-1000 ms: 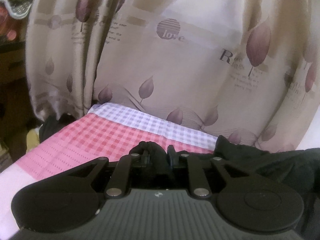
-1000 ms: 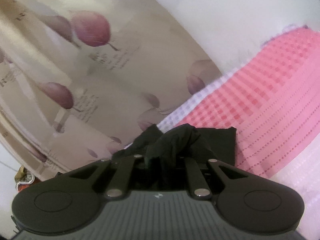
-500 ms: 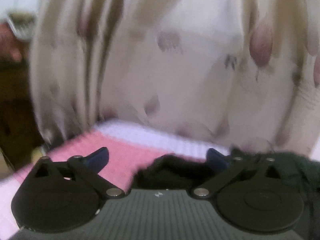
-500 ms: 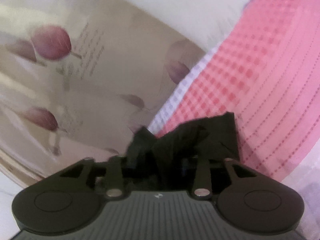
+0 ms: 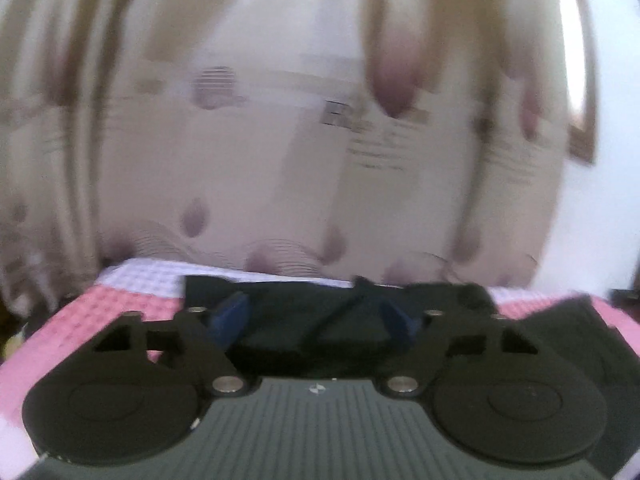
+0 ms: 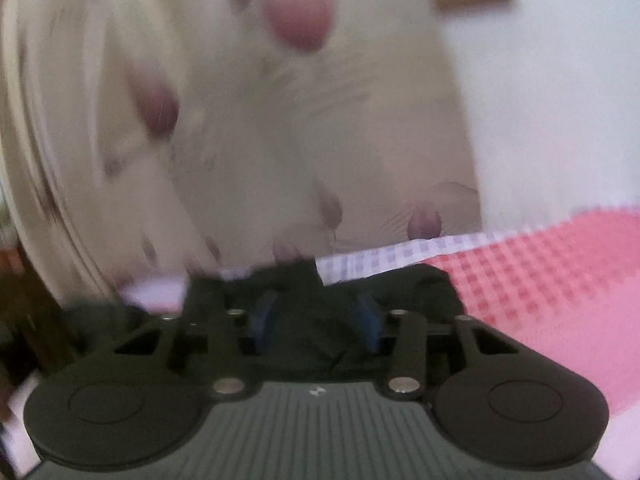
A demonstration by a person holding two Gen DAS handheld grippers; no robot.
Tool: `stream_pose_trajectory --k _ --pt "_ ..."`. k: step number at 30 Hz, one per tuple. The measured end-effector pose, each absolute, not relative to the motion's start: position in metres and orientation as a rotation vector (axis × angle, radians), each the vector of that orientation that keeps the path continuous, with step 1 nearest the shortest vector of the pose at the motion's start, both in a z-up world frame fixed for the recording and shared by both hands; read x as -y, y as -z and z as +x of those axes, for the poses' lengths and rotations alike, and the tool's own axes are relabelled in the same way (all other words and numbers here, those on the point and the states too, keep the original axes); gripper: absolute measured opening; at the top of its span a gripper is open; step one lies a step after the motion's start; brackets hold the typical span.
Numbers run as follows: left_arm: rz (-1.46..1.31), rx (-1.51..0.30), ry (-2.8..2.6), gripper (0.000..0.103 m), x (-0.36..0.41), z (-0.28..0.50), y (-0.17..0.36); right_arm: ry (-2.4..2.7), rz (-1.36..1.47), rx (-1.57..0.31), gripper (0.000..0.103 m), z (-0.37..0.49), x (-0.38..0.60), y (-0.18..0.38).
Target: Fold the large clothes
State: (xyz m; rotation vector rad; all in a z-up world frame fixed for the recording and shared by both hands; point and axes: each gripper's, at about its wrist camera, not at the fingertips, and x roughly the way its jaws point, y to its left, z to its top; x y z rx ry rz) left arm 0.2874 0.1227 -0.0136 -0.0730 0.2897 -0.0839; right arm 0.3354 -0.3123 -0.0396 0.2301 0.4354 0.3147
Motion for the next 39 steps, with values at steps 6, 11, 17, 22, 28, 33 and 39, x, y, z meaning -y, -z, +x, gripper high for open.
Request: stream_pose_trajectory --k 6,11,17,22,28,33,39 --pt "0.043 -0.385 0.077 0.063 -0.104 0.349 0.037 -0.283 0.006 -0.541 0.028 0.380 0.264 0.065" --pt "-0.025 -0.526 -0.029 0.063 -0.135 0.387 0.077 -0.238 -0.008 -0.622 0.027 0.404 0.269 0.094" --pt "-0.105 -0.525 -0.043 0.063 -0.149 0.398 0.099 -0.209 0.104 -0.673 0.024 0.420 0.291 0.118" --pt "-0.175 -0.530 -0.042 0.063 -0.160 0.399 0.108 -0.216 0.190 -0.660 0.023 0.424 0.305 0.134" --pt "-0.225 -0.526 -0.028 0.063 -0.168 0.398 0.113 -0.215 0.217 -0.644 0.021 0.423 0.309 0.140" --pt "-0.248 -0.556 -0.024 0.063 -0.171 0.403 0.115 -0.225 0.236 -0.660 0.021 0.426 0.313 0.141" --pt "-0.312 -0.562 -0.005 0.063 -0.180 0.404 0.117 -0.231 0.276 -0.662 0.021 0.426 0.317 0.143"
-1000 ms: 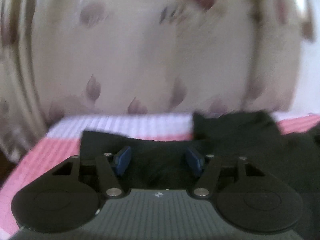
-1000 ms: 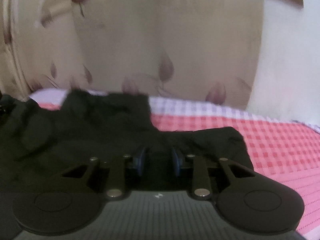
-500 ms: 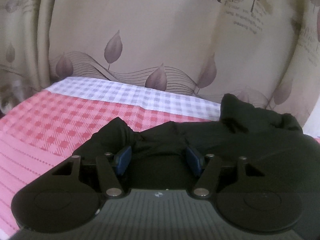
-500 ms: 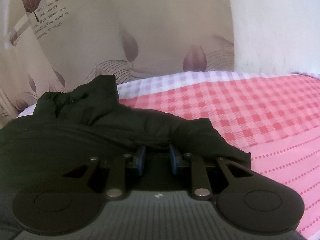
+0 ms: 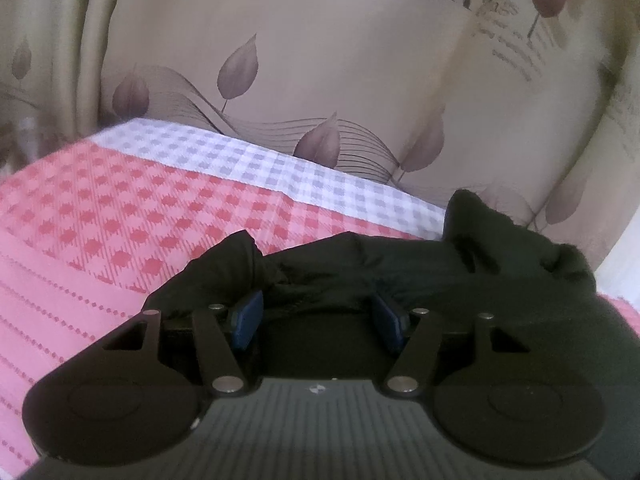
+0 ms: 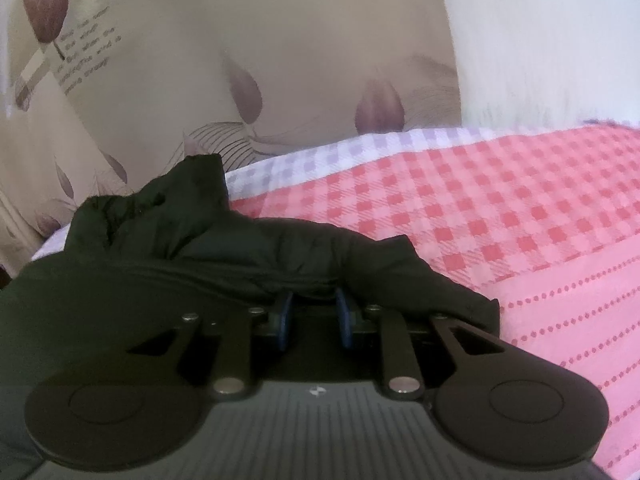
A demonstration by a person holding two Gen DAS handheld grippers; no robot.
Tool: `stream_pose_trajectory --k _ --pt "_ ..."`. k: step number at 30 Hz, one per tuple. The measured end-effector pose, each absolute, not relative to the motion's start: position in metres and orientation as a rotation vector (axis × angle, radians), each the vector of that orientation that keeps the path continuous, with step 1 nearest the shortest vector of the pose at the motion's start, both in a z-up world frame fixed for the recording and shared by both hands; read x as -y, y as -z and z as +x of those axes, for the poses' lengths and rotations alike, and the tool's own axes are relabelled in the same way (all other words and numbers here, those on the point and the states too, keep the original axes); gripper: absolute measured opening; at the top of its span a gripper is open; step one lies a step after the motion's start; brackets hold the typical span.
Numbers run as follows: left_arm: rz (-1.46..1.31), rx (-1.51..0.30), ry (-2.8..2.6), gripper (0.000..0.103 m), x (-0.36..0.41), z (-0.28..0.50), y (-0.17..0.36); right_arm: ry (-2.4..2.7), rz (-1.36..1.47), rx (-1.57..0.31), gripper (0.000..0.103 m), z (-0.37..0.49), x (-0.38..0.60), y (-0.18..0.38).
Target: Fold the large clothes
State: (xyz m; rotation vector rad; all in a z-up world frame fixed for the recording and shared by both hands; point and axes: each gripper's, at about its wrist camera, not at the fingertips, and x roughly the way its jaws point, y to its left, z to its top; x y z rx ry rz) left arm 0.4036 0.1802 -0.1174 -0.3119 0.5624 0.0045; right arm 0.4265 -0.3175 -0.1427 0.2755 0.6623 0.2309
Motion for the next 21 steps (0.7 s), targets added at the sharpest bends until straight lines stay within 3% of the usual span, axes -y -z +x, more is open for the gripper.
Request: stream_pose_trajectory --k 8,11,13,17,21 --pt "-0.320 -0.562 -0.004 0.062 -0.180 0.404 0.117 -0.245 0.337 -0.674 0.021 0.428 0.328 0.143" --pt "-0.303 -0.561 -0.013 0.063 -0.177 0.404 0.117 -0.188 0.243 -0.689 0.023 0.423 0.320 0.119" --pt "-0.297 -0.563 -0.014 0.063 -0.177 0.404 0.117 -0.145 0.187 -0.589 0.025 0.406 0.308 0.089" --pt "-0.291 -0.561 -0.016 0.063 -0.177 0.404 0.117 -0.302 0.115 -0.433 0.025 0.375 0.244 0.024" --pt "-0.285 -0.559 -0.019 0.063 -0.176 0.403 0.116 -0.516 0.013 -0.543 0.025 0.380 0.128 0.030"
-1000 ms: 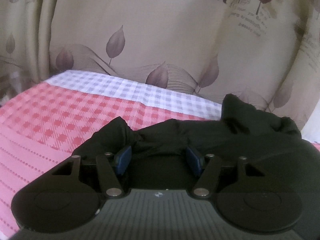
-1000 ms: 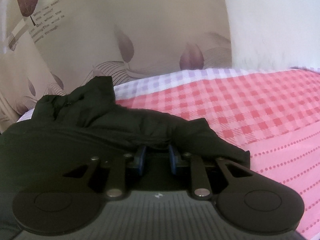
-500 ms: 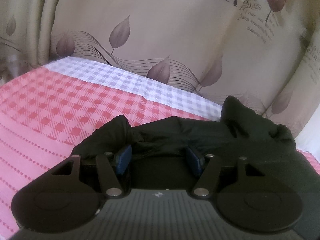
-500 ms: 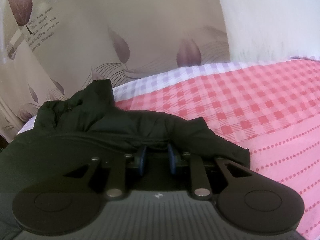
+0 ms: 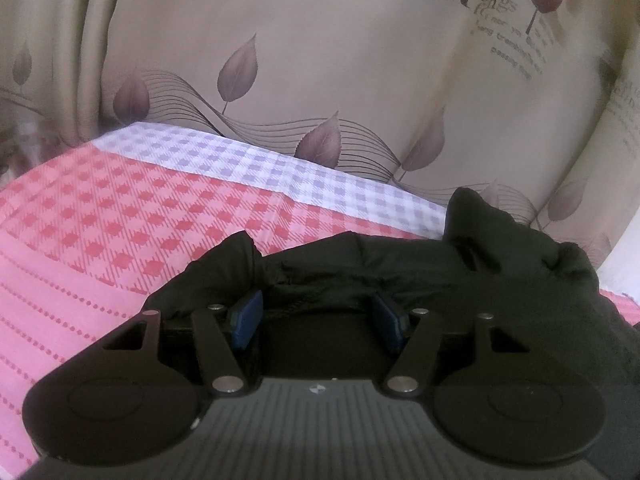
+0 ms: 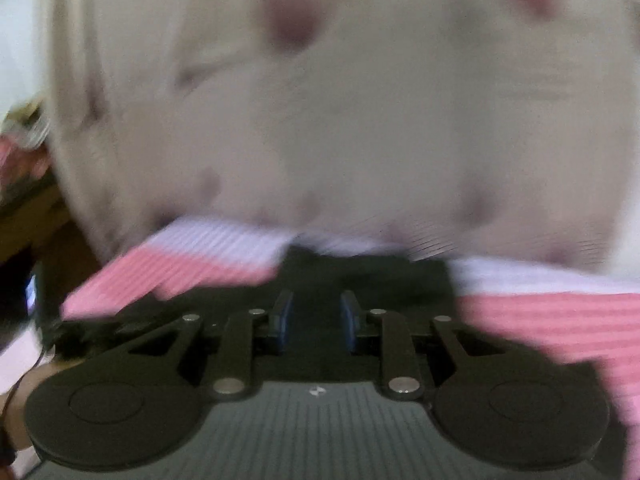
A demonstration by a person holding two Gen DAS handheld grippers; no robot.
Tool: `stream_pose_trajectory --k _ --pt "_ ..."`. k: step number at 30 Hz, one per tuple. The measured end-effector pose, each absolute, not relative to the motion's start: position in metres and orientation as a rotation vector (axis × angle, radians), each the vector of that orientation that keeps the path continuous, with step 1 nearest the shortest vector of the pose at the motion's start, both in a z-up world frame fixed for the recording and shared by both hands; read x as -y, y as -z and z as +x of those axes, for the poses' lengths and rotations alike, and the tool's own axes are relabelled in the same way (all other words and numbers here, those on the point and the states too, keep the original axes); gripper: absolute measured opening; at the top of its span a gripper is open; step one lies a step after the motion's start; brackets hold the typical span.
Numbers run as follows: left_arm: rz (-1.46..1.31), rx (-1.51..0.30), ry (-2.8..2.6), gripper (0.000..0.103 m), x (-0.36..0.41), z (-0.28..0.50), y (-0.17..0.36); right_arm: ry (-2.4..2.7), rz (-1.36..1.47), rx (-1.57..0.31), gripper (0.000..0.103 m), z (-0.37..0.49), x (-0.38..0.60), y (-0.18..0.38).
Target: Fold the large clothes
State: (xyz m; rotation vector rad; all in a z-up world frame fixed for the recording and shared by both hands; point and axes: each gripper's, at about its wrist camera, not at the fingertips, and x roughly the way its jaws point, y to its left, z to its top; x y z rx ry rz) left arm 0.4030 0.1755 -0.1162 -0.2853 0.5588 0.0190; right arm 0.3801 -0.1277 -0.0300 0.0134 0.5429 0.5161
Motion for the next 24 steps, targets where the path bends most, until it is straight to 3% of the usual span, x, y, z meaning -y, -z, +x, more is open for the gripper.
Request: stream_pose_trajectory --k 3,6,16,24 --pt "-0.285 -0.558 -0.017 0.063 -0.176 0.402 0.116 -0.548 -0.077 -0.633 0.022 0.391 0.067 0.064" --pt "-0.302 -0.554 -0.009 0.063 -0.178 0.401 0.116 -0.512 -0.106 -0.649 0.018 0.398 0.066 0.086" --pt "-0.295 -0.554 -0.012 0.063 -0.177 0.402 0.116 -0.293 0.202 -0.728 0.001 0.424 0.244 0.112" --pt "-0.293 -0.554 -0.011 0.063 -0.177 0.402 0.116 -0.247 0.362 -0.696 0.000 0.418 0.328 0.124"
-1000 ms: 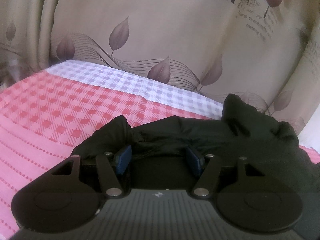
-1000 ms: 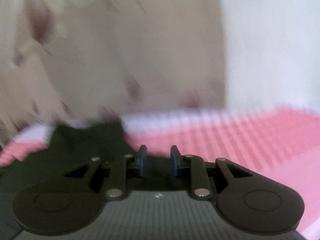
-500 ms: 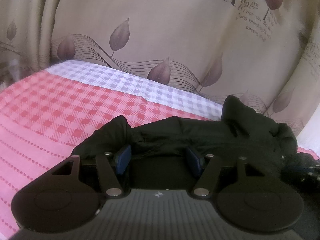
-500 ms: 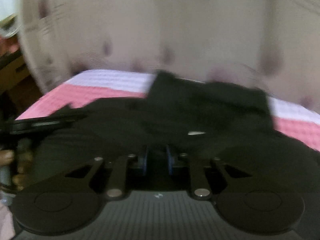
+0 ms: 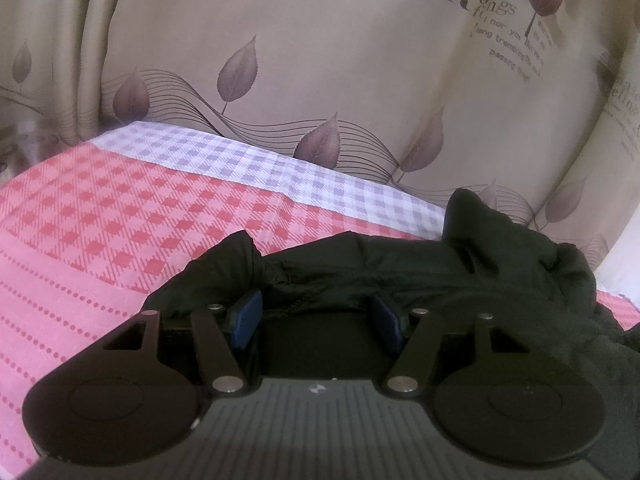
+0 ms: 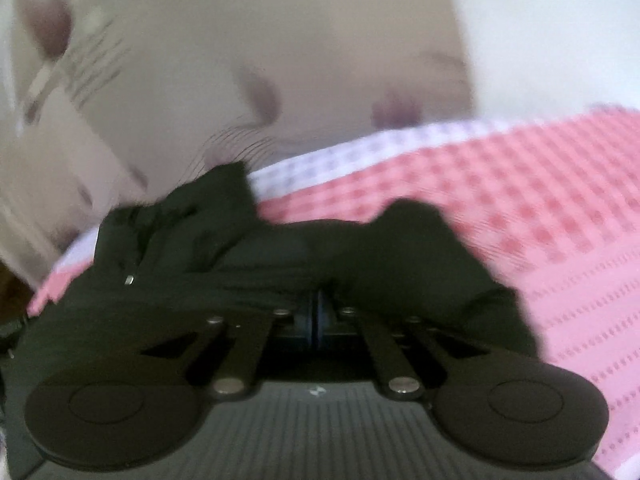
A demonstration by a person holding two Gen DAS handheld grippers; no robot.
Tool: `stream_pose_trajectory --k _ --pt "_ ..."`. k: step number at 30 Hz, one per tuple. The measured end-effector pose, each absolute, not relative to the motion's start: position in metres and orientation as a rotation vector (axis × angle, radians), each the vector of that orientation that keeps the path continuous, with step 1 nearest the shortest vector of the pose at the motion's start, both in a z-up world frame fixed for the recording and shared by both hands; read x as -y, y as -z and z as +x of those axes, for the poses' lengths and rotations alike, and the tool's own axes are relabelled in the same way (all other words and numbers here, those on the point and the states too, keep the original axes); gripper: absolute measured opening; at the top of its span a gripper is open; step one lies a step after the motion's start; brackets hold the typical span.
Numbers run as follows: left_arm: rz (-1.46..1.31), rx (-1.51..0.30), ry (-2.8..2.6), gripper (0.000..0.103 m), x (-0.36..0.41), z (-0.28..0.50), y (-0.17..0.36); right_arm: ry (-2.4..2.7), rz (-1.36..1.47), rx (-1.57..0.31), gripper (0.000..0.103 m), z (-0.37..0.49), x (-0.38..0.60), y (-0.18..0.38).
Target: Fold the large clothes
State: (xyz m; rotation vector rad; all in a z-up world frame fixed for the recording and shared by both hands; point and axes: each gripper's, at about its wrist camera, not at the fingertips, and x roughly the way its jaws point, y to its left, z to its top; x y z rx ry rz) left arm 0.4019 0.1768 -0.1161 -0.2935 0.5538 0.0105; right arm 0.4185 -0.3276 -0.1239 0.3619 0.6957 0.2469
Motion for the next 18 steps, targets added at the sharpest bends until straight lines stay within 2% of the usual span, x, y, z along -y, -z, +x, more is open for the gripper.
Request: stream_pose_trajectory --k 6,17,18 --pt "-0.298 -0.552 -0.006 0.063 -0.178 0.402 0.117 -0.245 0.489 -0.663 0.000 0.413 0.357 0.147" --pt "-0.276 -0.567 -0.019 0.063 -0.175 0.399 0.106 -0.214 0.433 -0.664 0.000 0.416 0.348 0.145" --pt "-0.270 -0.566 -0.018 0.066 -0.175 0.396 0.100 -0.200 0.424 -0.684 0.000 0.415 0.348 0.138"
